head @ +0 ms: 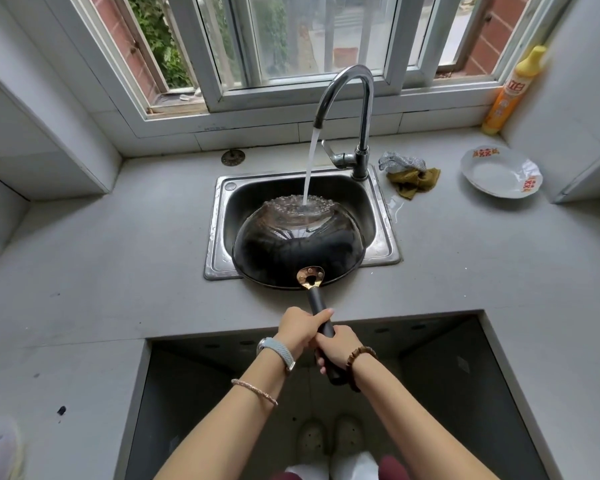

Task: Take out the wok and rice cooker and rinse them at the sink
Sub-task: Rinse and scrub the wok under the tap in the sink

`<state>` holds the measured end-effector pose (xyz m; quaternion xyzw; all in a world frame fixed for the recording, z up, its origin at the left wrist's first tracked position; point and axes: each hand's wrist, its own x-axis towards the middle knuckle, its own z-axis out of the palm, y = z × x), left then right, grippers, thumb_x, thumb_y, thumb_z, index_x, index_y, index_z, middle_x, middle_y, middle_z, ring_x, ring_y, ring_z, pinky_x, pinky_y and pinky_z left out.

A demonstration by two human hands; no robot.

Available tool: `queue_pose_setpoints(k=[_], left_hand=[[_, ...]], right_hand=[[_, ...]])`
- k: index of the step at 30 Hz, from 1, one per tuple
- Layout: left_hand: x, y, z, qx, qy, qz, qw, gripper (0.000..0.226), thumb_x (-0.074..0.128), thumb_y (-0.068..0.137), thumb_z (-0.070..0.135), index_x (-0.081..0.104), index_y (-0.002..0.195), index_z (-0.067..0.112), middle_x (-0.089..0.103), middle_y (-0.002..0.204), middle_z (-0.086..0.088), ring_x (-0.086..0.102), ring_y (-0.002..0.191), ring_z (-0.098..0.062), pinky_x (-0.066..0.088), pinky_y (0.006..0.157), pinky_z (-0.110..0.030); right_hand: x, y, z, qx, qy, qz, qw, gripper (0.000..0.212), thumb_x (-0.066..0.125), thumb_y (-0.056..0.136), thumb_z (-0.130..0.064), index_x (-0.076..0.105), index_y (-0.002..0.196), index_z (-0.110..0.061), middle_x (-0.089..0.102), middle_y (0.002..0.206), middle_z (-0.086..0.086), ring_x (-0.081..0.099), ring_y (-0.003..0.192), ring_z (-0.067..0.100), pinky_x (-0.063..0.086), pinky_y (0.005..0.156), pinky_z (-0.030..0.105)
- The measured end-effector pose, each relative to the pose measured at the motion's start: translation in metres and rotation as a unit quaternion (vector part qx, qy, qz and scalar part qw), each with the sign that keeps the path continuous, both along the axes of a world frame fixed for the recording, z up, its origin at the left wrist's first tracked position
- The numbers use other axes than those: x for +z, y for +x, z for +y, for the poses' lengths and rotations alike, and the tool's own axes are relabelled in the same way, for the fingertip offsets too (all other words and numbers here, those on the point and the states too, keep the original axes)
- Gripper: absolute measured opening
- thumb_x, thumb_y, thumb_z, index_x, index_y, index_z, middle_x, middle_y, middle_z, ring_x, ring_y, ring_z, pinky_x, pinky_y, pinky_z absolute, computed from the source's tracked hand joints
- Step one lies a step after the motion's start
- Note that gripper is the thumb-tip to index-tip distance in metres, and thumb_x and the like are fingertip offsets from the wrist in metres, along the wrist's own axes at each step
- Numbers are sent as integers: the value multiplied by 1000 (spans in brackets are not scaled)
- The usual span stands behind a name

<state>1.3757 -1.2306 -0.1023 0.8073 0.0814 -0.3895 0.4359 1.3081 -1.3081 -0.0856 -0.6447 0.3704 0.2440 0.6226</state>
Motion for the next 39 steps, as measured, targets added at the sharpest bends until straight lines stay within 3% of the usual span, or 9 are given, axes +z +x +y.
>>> queue_pose_setpoints(k=[6,11,15,20,27,30,32,35,39], left_hand=[[17,12,-2,59,-53,11,997,41,73,80,43,66,69,4,52,50,-5,41,34,-11,33,38,-19],[42,37,-4,101,-119,16,988,37,72,84,36,69,72,1,59,54,-7,42,28,-10,34,33,-15],[62,58,3,109,-140,4,984,39,70,86,32,62,66,0,46,33,3,39,24,-7,30,31,-14],[74,83,17,145,-186,20,972,39,72,84,30,56,60,4,40,45,-4,37,31,-12,29,33,-15],[83,108,31,147,-244,71,956,39,64,88,37,49,63,12,34,31,-1,30,21,-9,21,27,-11],[83,118,28,152,-252,60,954,39,75,75,47,57,66,14,46,56,-8,42,37,-13,31,35,-17],[84,126,25,156,-252,69,953,44,79,67,53,55,60,16,41,56,-6,38,39,-16,31,37,-17],[86,139,23,177,-263,87,945,61,92,34,59,57,62,18,39,66,-5,38,54,-18,33,53,-24],[98,150,17,197,-248,56,947,57,88,35,55,71,69,13,45,73,-8,40,53,-20,37,43,-21]], right_hand=[[29,10,-6,-36,107,-43,993,14,51,93,-9,54,82,0,54,57,7,52,40,11,46,42,22],[60,30,-5,-120,246,-96,957,5,46,92,-3,50,94,0,52,62,8,50,43,12,43,40,21],[83,43,-1,-122,308,-121,936,10,46,92,-9,53,89,-3,53,66,8,51,51,14,44,45,20],[96,61,11,-121,342,-140,921,15,51,94,-21,57,97,-7,58,72,7,56,58,14,49,51,21],[115,87,24,-123,394,-161,896,24,48,96,-28,51,106,-6,55,69,6,57,52,11,49,47,20],[119,97,23,-112,389,-166,899,29,49,96,-33,56,101,-6,56,68,5,55,52,10,49,46,18],[121,104,21,-113,397,-170,895,32,49,95,-36,55,102,-6,54,69,6,54,53,10,49,46,18],[124,115,17,-119,413,-180,885,35,53,93,-37,52,110,-6,51,73,7,53,53,10,49,45,18],[131,131,10,-111,417,-189,882,34,53,94,-38,51,108,-7,47,75,6,53,52,9,49,45,17]])
